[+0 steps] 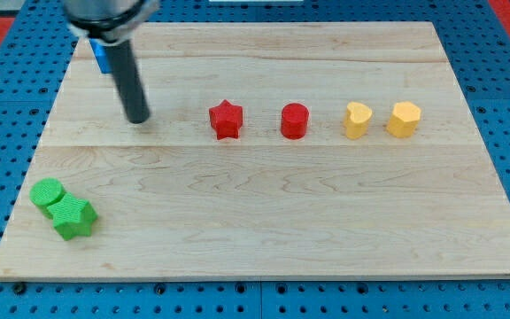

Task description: Slide the green star towards the center left

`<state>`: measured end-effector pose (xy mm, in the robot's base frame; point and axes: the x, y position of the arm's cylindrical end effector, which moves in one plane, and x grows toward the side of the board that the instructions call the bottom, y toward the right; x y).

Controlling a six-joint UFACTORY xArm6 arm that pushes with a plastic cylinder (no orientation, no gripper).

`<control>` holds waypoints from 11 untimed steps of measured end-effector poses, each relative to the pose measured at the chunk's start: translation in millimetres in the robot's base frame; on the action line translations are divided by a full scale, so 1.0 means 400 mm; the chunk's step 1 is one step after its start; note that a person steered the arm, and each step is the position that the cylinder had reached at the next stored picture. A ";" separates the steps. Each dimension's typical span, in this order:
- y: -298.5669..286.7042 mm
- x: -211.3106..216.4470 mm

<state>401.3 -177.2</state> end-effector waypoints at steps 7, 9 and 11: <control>-0.095 0.341; -0.072 0.206; -0.130 0.093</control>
